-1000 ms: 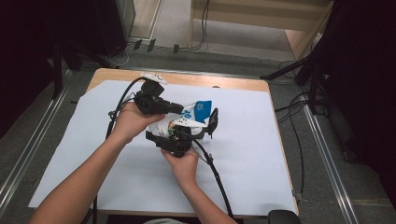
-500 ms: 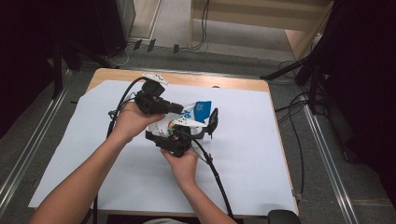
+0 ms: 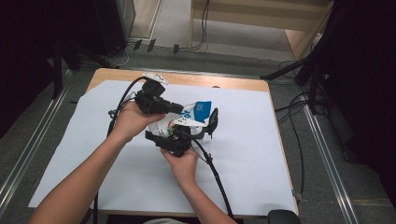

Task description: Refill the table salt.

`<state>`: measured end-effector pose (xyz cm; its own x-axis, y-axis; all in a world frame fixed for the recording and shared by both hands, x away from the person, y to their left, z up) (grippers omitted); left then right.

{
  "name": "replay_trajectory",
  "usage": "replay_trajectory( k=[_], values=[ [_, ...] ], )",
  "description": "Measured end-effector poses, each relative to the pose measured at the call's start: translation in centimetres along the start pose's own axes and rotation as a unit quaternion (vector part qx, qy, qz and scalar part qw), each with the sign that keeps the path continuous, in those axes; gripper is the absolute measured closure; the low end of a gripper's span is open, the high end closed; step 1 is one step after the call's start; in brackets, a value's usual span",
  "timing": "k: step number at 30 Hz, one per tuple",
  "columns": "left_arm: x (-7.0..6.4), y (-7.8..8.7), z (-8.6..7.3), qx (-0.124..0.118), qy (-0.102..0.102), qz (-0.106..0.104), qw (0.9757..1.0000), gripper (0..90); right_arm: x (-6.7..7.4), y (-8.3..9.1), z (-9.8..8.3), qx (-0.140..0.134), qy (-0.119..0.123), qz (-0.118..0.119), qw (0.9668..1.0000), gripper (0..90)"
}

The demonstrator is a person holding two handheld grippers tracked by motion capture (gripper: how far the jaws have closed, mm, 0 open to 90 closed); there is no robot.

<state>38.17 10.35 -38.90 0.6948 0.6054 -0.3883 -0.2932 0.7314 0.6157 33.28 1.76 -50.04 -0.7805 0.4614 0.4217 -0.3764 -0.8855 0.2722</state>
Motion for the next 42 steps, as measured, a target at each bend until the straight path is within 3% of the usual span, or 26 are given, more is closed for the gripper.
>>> replay_trajectory(
  k=[21,34,42],
  values=[
    [-0.04,0.2,-0.35,0.002,0.008,-0.006,0.9999,89.5,0.26,0.0,-0.07,0.013,0.009,0.004,0.9999,59.4],
    [0.0,-0.05,-0.15,0.0,0.013,-0.006,0.9999,89.4,0.21,-0.01,0.06,0.011,-0.01,0.003,0.9999,59.4],
    [-0.03,-0.08,-0.11,0.0,0.011,-0.004,0.9999,89.4,0.08,0.03,0.13,0.009,-0.009,0.003,0.9999,59.3]
  ],
)
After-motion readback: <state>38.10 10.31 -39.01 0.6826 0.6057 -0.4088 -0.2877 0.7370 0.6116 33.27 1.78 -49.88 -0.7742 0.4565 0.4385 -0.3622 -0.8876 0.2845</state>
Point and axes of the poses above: each handheld gripper's, and its own axes: y roughly backward along the jaws, z roughly out of its top, x roughly to its left, the point moved 3 cm from there along -y, roughly forward along the jaws, and after that the axes turned 8 degrees about y, right-handed, at the moved point
